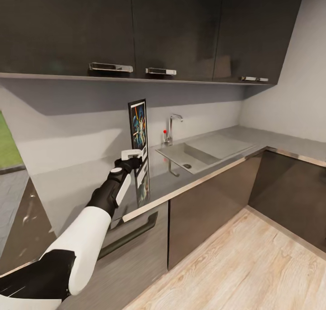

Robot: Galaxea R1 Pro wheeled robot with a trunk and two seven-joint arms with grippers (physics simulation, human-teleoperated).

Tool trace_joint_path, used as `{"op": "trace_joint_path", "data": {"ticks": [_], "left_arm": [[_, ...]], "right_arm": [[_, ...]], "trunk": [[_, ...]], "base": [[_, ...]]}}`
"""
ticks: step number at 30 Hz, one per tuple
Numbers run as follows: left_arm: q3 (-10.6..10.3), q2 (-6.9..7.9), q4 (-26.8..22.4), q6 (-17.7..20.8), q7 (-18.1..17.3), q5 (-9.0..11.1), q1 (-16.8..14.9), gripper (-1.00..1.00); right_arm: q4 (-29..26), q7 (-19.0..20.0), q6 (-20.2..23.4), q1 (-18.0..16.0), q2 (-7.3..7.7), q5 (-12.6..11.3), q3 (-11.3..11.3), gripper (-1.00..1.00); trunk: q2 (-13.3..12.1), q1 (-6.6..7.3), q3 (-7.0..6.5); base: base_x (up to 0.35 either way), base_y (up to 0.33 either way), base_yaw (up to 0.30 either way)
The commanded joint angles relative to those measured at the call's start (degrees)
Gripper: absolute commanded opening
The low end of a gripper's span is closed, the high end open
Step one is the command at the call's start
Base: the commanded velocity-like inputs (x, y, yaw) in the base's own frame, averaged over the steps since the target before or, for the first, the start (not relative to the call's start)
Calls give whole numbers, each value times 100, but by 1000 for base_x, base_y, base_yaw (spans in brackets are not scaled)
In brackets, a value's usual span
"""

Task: Pick up the poster from the kitchen countertop and hang it on one of the wall nails in the kitchen.

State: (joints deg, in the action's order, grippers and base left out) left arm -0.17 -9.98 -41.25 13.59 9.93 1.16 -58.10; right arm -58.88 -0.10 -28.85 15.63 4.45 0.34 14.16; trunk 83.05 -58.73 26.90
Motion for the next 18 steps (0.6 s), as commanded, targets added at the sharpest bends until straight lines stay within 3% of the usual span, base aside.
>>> {"op": "trace_joint_path", "data": {"ticks": [1, 10, 18], "left_arm": [[-2, -2, -42, 31, -12, 13, -2, 100], [-2, -2, -100, 31, -55, 13, -2, 100], [6, -2, -27, 12, 229, -95, 0, 100]], "right_arm": [[-3, -1, -9, 1, 1, 4, 0, 100], [-3, -1, -9, 1, 1, 4, 0, 100], [24, -7, -7, -7, 1, 4, -1, 100]], "trunk": [[3, 0, 5], [3, 0, 5], [3, 0, 5]], "base": [[0, 0, 0], [0, 0, 0], [89, 0, 0]]}}
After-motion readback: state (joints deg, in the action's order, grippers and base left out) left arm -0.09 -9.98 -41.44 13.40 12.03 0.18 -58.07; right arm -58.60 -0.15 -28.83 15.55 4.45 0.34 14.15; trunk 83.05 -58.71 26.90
